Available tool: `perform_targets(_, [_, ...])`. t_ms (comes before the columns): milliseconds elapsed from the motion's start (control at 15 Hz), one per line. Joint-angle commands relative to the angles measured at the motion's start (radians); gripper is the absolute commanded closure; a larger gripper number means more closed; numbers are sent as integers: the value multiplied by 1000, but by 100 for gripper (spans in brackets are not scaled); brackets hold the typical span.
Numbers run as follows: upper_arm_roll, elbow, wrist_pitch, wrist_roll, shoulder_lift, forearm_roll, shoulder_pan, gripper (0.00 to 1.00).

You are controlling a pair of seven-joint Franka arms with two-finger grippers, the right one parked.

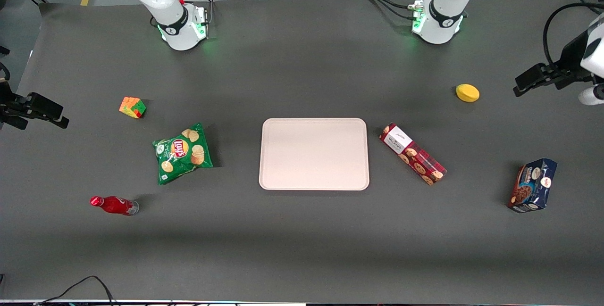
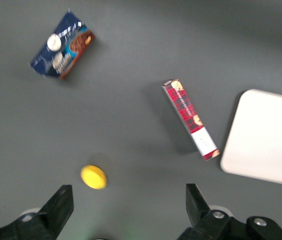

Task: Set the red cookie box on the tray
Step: 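Move the left gripper toward the red plaid shortbread box, then lower the open left gripper over the red plaid box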

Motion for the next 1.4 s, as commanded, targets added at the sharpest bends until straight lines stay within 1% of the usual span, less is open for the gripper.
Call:
perform_targets(0, [-3,1,57,-290,76,-51,-32,0])
perform_targets(200, [-3,1,156,-462,163,-38,-77,0])
perform_targets(533, [-2,-4,298,-676,320,-33,-127,0])
perform_targets(733, [-2,-34,394,-781,380,48,-182,0])
perform_targets(800, [-2,-60,443,-803,391,65,-193,0])
perform_targets(1067, [-2,-237,689,-808,401,67,-202,0])
perform_targets(1333, [-2,-370,833,-816,415,67,-212,0])
